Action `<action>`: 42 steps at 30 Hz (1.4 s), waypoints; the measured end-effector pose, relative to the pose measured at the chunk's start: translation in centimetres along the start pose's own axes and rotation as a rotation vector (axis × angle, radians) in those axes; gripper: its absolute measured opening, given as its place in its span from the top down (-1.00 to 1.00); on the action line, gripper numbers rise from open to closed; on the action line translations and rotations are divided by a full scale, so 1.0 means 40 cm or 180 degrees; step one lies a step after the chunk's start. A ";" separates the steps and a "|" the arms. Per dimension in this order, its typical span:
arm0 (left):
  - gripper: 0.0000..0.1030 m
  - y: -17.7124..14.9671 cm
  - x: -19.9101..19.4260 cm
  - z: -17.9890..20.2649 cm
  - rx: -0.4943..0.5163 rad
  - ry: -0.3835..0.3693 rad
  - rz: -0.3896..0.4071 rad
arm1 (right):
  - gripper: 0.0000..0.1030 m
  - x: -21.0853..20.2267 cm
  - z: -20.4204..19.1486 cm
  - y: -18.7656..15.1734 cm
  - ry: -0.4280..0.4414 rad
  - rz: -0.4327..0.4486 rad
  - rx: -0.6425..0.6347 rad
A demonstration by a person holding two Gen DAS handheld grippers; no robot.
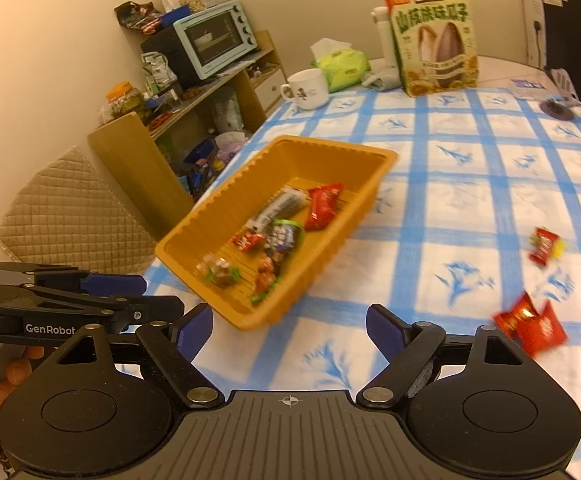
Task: Organize snacks
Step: 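Withdraw both tools from the tray toward the red candies on the table, then lower the right tool onto the large red printed packet and close on it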
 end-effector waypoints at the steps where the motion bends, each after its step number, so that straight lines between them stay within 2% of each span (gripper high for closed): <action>1: -0.18 -0.003 0.001 0.014 0.0012 -0.0008 -0.0007 | -0.62 -0.009 0.012 -0.011 -0.0012 -0.0007 0.0022; 11: -0.18 -0.017 0.053 0.181 0.0215 -0.0113 -0.0096 | -0.62 -0.094 0.168 -0.110 -0.0243 -0.0060 0.0352; 22: -0.18 0.018 0.139 0.337 0.0541 -0.0170 -0.0178 | -0.62 -0.154 0.342 -0.171 -0.0499 -0.0072 0.0767; 35: -0.18 0.105 0.238 0.441 0.0866 -0.0201 -0.0213 | -0.62 -0.160 0.458 -0.170 -0.0643 -0.0084 0.1053; 42: -0.18 0.141 0.294 0.451 0.0926 -0.0176 -0.0249 | -0.62 -0.124 0.497 -0.145 -0.0552 -0.0061 0.1341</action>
Point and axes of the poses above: each gripper's, at about its wrist camera, not at the fingertips, and x roughly the way its jaws point, z to its right, y to its top, the point moved 4 cm from there along x, roughly the way its jaws point, and after that the axes turned 12 degrees about -z, right-handed, at the moved point
